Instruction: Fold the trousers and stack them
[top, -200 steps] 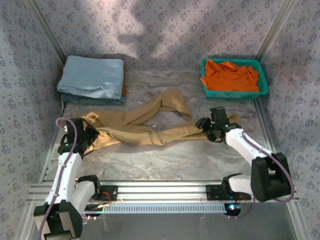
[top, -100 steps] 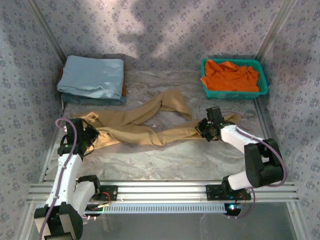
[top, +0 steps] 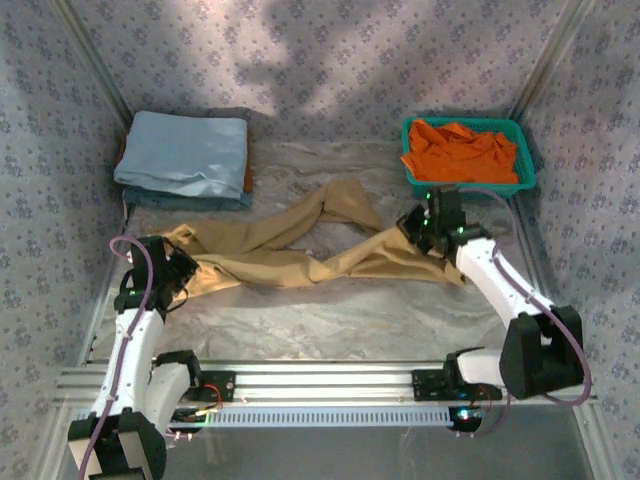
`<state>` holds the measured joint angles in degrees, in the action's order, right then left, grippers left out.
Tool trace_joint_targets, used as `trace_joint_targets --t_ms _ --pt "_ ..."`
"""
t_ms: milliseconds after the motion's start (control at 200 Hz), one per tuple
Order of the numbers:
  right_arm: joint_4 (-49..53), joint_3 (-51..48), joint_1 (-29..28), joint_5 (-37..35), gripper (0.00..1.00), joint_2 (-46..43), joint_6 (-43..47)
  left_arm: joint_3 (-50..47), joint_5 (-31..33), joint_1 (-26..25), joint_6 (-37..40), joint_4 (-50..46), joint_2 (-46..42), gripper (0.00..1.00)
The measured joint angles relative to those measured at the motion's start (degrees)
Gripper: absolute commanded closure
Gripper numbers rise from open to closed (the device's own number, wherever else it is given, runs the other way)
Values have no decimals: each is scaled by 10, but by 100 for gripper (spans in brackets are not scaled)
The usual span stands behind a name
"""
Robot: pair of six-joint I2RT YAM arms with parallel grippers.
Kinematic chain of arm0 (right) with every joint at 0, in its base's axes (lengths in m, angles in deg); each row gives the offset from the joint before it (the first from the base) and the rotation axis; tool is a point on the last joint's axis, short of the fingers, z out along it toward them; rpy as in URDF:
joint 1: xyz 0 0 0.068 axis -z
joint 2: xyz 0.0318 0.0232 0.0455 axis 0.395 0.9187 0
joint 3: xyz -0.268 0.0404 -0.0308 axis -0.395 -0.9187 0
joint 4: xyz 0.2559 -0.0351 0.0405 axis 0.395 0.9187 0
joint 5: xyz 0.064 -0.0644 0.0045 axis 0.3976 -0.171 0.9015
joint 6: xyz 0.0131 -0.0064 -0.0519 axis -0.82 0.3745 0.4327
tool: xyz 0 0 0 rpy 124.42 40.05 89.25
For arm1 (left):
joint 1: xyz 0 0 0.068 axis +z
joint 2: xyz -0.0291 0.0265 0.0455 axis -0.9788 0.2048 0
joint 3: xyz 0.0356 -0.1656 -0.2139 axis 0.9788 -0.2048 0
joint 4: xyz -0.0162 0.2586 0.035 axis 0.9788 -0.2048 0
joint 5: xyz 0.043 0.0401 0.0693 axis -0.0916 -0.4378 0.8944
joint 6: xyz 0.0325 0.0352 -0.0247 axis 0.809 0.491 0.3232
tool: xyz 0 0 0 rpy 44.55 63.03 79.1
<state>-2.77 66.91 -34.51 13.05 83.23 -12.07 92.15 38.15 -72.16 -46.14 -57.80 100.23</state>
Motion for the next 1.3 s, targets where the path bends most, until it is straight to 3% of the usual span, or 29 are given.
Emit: trace_joint_targets --t_ms 25,30,35,55,95,140,280,435,650,760,914,1179,1219,1304 --pt "2 28 9 1 80 18 2 2 0 0 0 0 3 100" --pt "2 32 10 1 72 21 2 2 0 0 0 0 3 100" --pt "0 41 12 2 72 29 2 3 0 0 0 0 4 100" --pt "3 70 19 6 54 54 4 5 0 0 0 2 9 100" --pt "6 122 29 14 40 100 7 7 0 1 -2 4 17 100" --pt "11 189 38 22 33 168 16 7 0 2 -2 12 28 100" --pt "40 339 46 42 30 327 51 7 -9 3 -6 26 56 100" --pt "83 270 43 34 32 290 88 2 -13 3 -6 31 49 100" --pt "100 15 43 -21 36 2 111 -12 -14 3 -6 30 23 100" --pt "102 -81 55 -25 39 -77 110 -16 -16 4 -5 28 13 100" --pt "97 -145 60 -18 40 -49 90 -16 -19 4 -4 25 3 100" --pt "64 -123 40 -22 49 94 47 -16 -21 4 -4 14 -7 100" --pt "69 -118 41 -23 55 103 40 -16 -22 4 -4 12 -9 100" --pt "85 -111 45 -29 78 107 22 -16 -22 4 -4 9 -13 100"
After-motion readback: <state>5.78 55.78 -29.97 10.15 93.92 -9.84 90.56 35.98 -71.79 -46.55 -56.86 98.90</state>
